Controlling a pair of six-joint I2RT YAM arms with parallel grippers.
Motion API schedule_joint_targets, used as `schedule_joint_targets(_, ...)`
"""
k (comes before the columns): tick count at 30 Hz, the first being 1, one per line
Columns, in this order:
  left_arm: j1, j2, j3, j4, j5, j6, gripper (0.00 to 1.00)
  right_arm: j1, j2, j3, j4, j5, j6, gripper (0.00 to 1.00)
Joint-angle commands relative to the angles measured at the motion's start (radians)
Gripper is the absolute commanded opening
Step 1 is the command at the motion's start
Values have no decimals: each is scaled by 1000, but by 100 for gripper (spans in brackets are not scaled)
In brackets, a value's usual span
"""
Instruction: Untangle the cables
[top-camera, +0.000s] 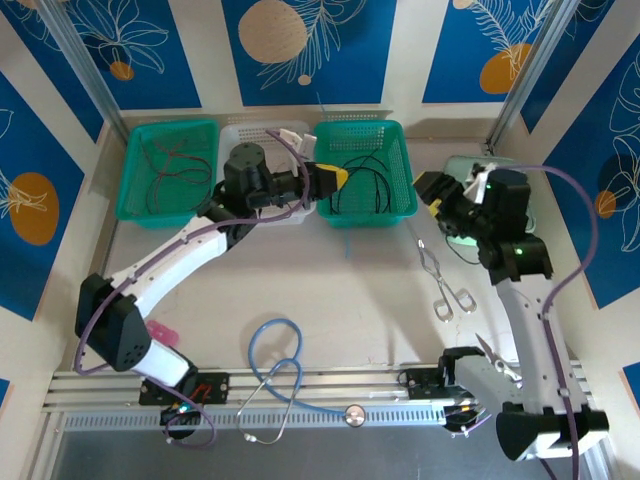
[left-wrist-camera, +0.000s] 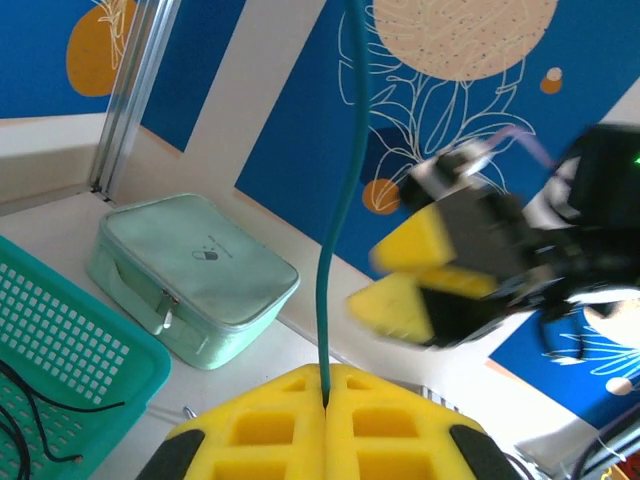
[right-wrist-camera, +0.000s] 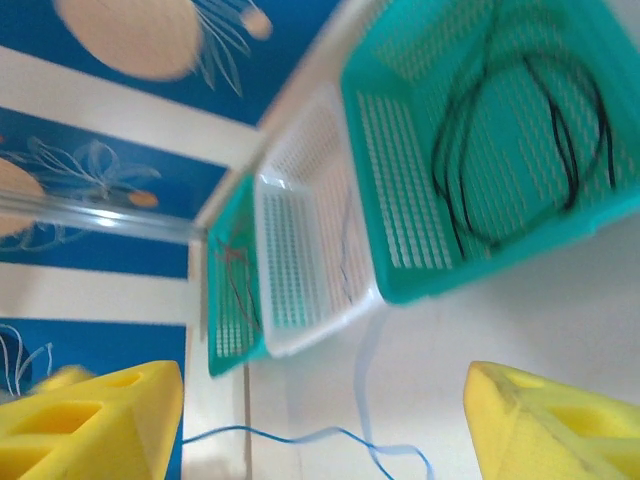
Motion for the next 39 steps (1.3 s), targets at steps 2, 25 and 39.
schedule_joint_targets(2, 25, -63, 62, -161, 33, 70, 0, 96, 56, -118, 78, -141, 108, 73)
schedule_joint_targets(25, 60, -241, 17, -326, -13, 140, 0, 488, 570, -97, 643, -254, 387, 0)
schedule_joint_targets(39, 103, -263, -11, -274, 10, 93, 0, 450, 532, -92, 549, -252, 331, 66)
